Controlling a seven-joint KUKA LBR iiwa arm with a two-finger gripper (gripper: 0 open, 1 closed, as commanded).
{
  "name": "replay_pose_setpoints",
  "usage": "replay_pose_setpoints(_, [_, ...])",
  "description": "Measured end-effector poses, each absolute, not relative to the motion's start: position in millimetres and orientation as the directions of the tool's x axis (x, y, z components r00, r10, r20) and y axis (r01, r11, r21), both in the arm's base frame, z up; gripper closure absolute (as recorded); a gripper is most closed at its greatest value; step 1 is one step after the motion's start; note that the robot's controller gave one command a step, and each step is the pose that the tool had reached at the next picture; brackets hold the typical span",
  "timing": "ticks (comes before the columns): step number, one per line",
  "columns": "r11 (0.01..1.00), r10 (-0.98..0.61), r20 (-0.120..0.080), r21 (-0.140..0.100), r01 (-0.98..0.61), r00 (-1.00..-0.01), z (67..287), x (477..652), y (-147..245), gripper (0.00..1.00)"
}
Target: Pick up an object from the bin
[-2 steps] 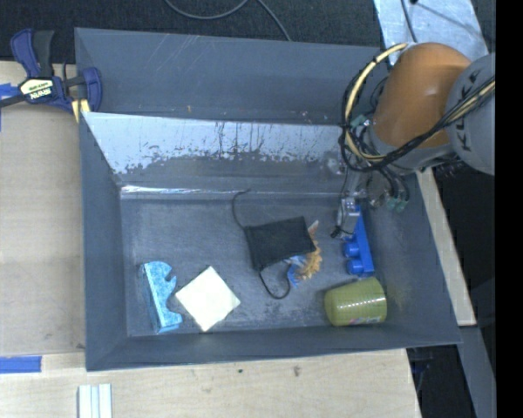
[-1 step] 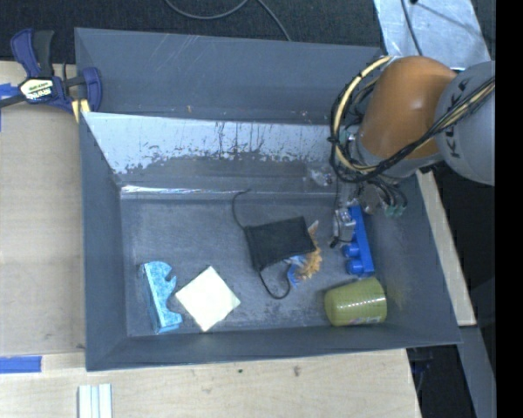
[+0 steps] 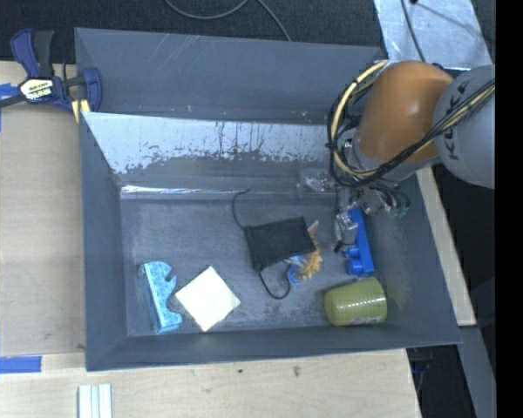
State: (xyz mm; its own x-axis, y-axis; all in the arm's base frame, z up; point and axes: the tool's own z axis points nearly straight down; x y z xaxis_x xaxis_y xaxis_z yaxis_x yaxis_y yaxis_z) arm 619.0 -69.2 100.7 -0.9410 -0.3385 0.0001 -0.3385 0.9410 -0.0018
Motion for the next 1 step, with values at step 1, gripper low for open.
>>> replay_pose_setpoints(1, [0.99, -0.141, -0.005, -0.002, -0.141, -0.99, 80.3, 623.2, -23.0, 0.0])
